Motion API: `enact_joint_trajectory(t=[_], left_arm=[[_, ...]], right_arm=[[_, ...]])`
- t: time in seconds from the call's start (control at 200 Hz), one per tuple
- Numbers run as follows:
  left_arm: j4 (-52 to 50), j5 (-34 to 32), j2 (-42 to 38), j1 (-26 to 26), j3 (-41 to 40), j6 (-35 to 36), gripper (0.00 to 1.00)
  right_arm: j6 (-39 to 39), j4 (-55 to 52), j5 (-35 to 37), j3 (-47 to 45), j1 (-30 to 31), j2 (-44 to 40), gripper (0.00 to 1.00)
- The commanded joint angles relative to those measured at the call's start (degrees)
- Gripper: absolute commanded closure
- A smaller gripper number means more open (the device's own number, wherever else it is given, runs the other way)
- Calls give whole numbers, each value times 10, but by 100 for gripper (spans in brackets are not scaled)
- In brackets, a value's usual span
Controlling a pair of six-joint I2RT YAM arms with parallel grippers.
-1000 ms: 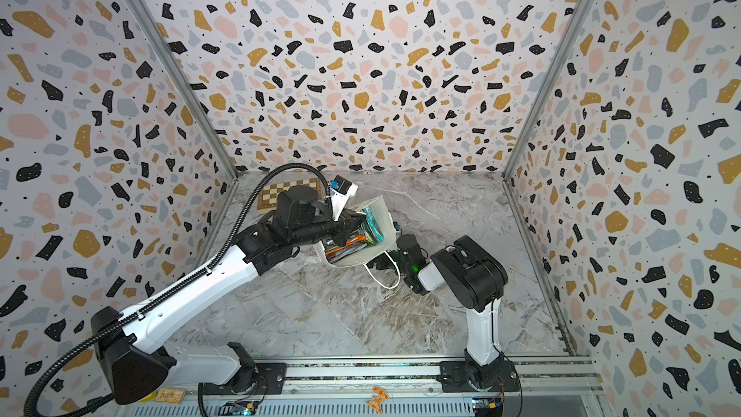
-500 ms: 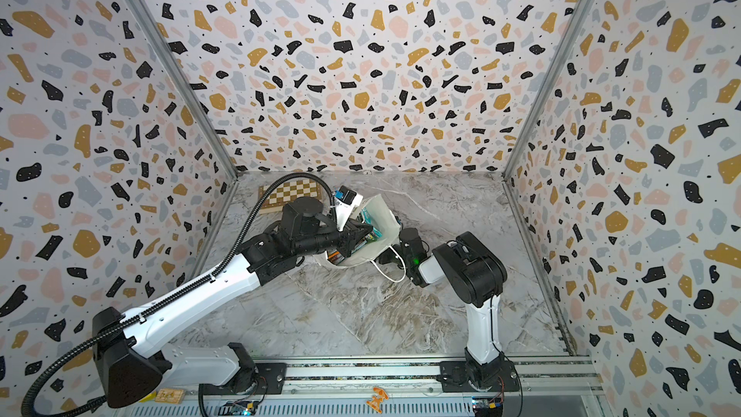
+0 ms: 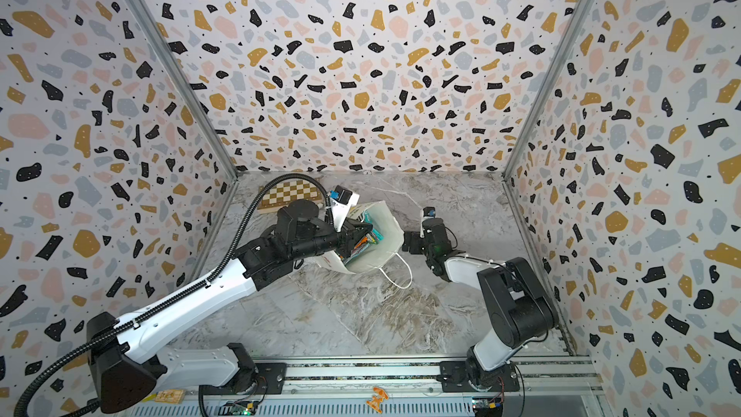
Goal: Take the snacks out of the paper bag
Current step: Move the paper bag to the center of the table, then pick up the snack from the paper bag.
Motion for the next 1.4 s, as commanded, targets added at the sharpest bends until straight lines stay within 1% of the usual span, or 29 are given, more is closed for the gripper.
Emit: enact_joint_trajectory(t=[0.0, 0.065, 0.235, 0.31, 0.416, 0.486, 0.566, 0.701, 0.791, 0.861, 0.936, 1.011, 1.056, 1.186, 1.307, 1.392], left_arm=[[37, 8, -11, -4, -6, -6, 100], [38, 8, -12, -4, -6, -7, 100], [44, 8, -10, -4, -5, -12, 100], [46, 16, -7, -4, -4, -15, 100], [45, 23, -6, -5, 1, -17, 100], [44, 21, -6, -5, 2, -16, 100], [43, 16, -6, -5, 5, -16, 100], [33, 14, -8, -5, 14, -10, 100], [30, 10, -9, -5, 17, -7, 100], [27, 11, -9, -5, 21, -6, 100], [26, 12, -11, -5, 24, -7, 100], [24, 11, -13, -5, 27, -6, 100], [23, 11, -15, -5, 28, -4, 100], [16, 7, -17, -5, 33, 1, 100], [11, 7, -18, -5, 36, 6, 100], [8, 10, -18, -5, 39, 8, 100]], right_arm=[[-13, -79, 61, -13, -39, -55, 6], [-23, -82, 42, -20, -58, -94, 6], [-46, -73, -65, -25, -69, -205, 6], [-64, -70, -144, -16, -69, -244, 8], [-77, -54, -272, -9, -65, -285, 11], [-84, -46, -324, -7, -49, -303, 12], [-109, -60, -355, 2, -15, -308, 12], [-148, -98, -396, 24, 37, -281, 19], [-165, -105, -402, 30, 72, -263, 22], [-179, -105, -400, 33, 98, -250, 24], [-185, -110, -382, 42, 117, -229, 26], [-191, -118, -363, 51, 127, -204, 29], [-194, -122, -360, 55, 131, -189, 34], [-201, -145, -342, 73, 137, -144, 41], [-204, -144, -301, 76, 150, -121, 44], [-204, -150, -255, 84, 164, -109, 47]])
